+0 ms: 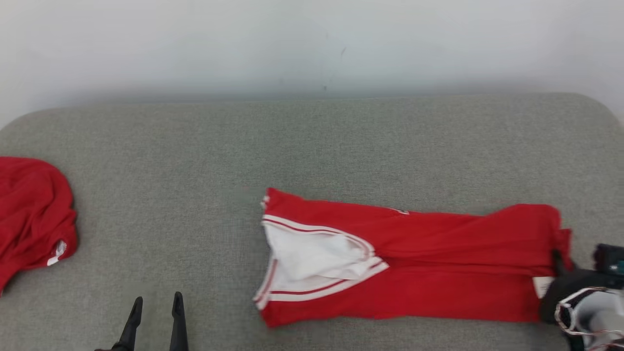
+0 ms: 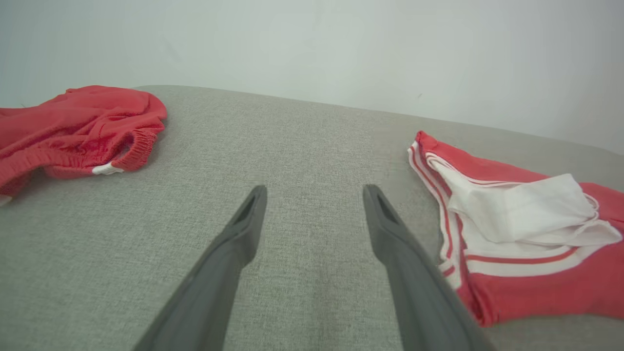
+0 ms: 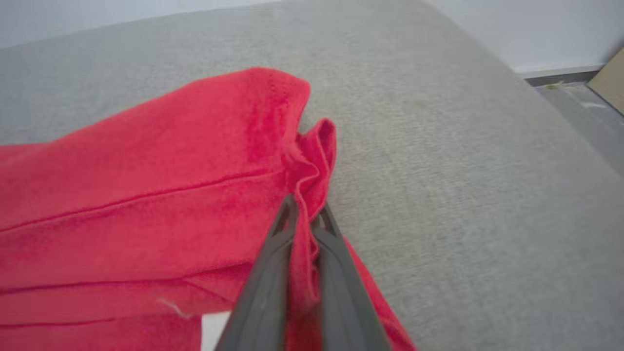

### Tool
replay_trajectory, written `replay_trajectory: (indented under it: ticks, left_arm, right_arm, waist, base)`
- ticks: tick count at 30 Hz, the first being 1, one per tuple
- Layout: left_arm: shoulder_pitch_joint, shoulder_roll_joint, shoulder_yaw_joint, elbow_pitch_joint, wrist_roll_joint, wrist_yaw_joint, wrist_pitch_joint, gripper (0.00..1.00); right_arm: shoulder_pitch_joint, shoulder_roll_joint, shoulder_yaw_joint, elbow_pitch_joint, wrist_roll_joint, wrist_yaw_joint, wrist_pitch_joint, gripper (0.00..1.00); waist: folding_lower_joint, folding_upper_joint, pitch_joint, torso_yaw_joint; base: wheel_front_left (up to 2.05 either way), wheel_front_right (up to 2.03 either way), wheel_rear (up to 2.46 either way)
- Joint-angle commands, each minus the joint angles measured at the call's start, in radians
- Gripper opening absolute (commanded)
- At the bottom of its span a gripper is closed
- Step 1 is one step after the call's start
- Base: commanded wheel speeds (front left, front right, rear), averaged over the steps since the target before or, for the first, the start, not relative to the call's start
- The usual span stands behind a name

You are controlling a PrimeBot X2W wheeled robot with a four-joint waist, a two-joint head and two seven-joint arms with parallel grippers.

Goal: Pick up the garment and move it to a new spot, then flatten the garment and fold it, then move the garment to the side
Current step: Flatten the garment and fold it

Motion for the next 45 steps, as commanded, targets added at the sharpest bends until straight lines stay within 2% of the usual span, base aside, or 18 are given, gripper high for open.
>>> replay_trajectory:
  ticks: [1, 6, 11, 18, 23, 24, 26, 30, 33, 37, 45]
  left_arm:
    - [0.007, -0.001, 0.004, -0.001, 0.000, -0.002, -0.003, 1.00]
    - [0.012, -0.001, 0.014, -0.003, -0.009, 0.000, -0.003, 1.00]
    - [0.024, 0.000, 0.023, -0.007, -0.012, 0.005, -0.003, 1.00]
    - [0.012, -0.001, 0.038, -0.002, -0.008, 0.002, -0.003, 1.00]
    - [-0.004, -0.001, 0.024, 0.005, -0.007, 0.001, -0.003, 1.00]
    - [-0.006, -0.001, 0.019, 0.007, -0.005, 0.000, -0.003, 1.00]
    - [-0.016, 0.000, 0.014, 0.011, -0.006, 0.001, -0.003, 1.00]
    - [-0.024, 0.000, -0.003, 0.018, -0.011, 0.000, -0.003, 1.00]
    - [-0.030, -0.001, -0.024, 0.024, -0.017, 0.004, -0.003, 1.00]
    - [-0.059, 0.000, -0.048, 0.031, -0.024, 0.005, -0.003, 1.00]
    - [-0.087, 0.000, -0.088, 0.041, -0.038, 0.017, -0.003, 1.00]
  right_arm:
    - [0.009, -0.011, -0.004, 0.000, 0.007, -0.003, -0.008, 0.00]
    - [0.008, -0.067, -0.023, -0.026, 0.039, -0.003, -0.015, 0.00]
    - [0.014, -0.033, -0.002, -0.129, 0.115, -0.003, -0.012, 0.00]
    - [0.054, 0.016, 0.100, -0.451, 0.333, -0.003, 0.098, 0.00]
    - [0.088, 0.052, 0.181, -0.684, 0.451, -0.003, 0.183, 0.00]
    - [0.094, 0.064, 0.194, -0.720, 0.466, -0.003, 0.195, 0.00]
    - [0.103, 0.132, 0.240, -0.811, 0.498, -0.003, 0.223, 0.00]
    - [0.071, 0.220, 0.279, -0.792, 0.473, -0.003, 0.220, 0.00]
    - [0.045, 0.254, 0.300, -0.743, 0.448, -0.003, 0.203, 0.00]
    - [-0.004, 0.282, 0.325, -0.649, 0.410, -0.003, 0.169, 0.00]
    - [-0.061, 0.296, 0.396, -0.457, 0.362, -0.003, 0.100, 0.00]
  waist:
    - [-0.0001, 0.0000, -0.003, -0.006]
    - [-0.0001, 0.0000, -0.005, -0.029]
    - [-0.0001, 0.0000, -0.008, -0.057]
    - [-0.0001, 0.0000, -0.007, -0.080]
    - [-0.0001, 0.0000, -0.004, -0.069]
    - [-0.0001, 0.0000, -0.003, -0.062]
    - [-0.0001, 0.0000, 0.000, -0.033]
    - [-0.0001, 0.0000, 0.004, 0.015]
    - [-0.0001, 0.0000, 0.010, 0.049]
    - [-0.0001, 0.0000, 0.028, 0.092]
    - [-0.0001, 0.0000, 0.042, 0.134]
  base:
    - [0.00, 0.00, 0.00]
    - [0.00, 0.00, 0.00]
    - [0.00, 0.00, 0.00]
    - [0.00, 0.00, 0.00]
    - [0.00, 0.00, 0.00]
    - [0.00, 0.00, 0.00]
    - [0.00, 0.00, 0.00]
    - [0.00, 0.00, 0.00]
    - [0.00, 0.00, 0.00]
    - [0.00, 0.00, 0.00]
    - [0.00, 0.00, 0.00]
